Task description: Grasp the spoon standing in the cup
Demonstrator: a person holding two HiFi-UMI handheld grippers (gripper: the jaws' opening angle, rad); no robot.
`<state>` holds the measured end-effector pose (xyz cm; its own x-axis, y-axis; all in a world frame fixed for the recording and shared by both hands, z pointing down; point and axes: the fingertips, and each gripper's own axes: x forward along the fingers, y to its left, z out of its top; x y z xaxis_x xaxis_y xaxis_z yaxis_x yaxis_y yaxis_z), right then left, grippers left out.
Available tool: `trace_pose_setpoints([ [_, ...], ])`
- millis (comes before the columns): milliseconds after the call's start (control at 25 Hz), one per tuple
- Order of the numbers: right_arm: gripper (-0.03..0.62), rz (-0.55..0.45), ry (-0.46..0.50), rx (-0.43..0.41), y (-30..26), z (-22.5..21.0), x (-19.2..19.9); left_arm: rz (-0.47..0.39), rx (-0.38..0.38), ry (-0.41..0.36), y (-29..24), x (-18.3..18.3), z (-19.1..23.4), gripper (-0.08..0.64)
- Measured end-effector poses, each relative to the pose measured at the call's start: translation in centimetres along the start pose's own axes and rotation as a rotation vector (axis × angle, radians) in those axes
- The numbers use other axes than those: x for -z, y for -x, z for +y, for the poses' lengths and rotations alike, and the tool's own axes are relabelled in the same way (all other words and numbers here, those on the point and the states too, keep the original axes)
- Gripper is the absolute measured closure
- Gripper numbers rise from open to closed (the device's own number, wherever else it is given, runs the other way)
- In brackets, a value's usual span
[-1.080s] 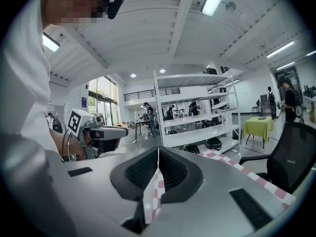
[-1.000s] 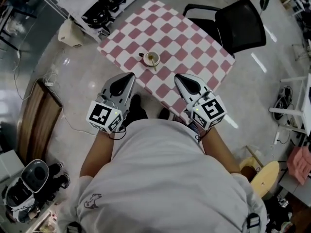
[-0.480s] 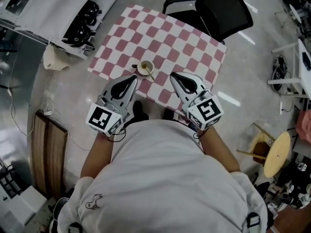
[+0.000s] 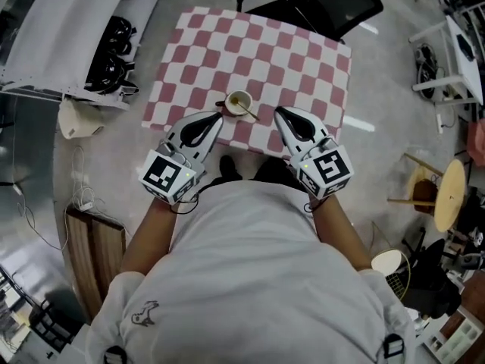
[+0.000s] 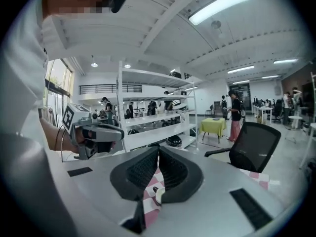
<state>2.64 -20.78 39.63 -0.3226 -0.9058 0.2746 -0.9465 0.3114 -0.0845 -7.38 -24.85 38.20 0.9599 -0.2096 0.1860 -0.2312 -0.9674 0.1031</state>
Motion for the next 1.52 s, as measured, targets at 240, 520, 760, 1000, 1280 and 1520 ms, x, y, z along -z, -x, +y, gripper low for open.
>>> trace_pose_setpoints([
  [240, 0.558, 0.068, -0.078, 0.06, -1.1, -0.8, 3.3, 0.034, 0.059, 0.029, -1.0, 2.2, 0.9, 0.546],
  [520, 0.557, 0.128, -0.144, 0.053, -2.9, -1.2, 6.4, 0.103, 0.088, 0.025, -1.8, 5.0, 1.2, 0.546],
  [760, 0.557, 0.196, -0.194, 0.032, -4.4, -2.0, 9.3, 0.1, 0.085, 0.098, -2.8, 5.8, 1.8, 0.546],
  [1000, 0.557, 0.251, -0.26, 0.034, -5.9, -3.3, 12.7, 0.138, 0.093, 0.108, -4.7, 7.9, 2.4, 0.546],
  [1280, 0.554, 0.331, -0.273, 0.036, -6.7, -3.9, 16.8, 0.201, 0.089, 0.128, -6.4, 11.0, 2.9, 0.546],
  [1520, 0.5, 0.381, -0.325, 0.005, -7.5, -3.4, 20.2, 0.232, 0.098, 0.139, -7.6, 12.8, 2.8, 0.546],
])
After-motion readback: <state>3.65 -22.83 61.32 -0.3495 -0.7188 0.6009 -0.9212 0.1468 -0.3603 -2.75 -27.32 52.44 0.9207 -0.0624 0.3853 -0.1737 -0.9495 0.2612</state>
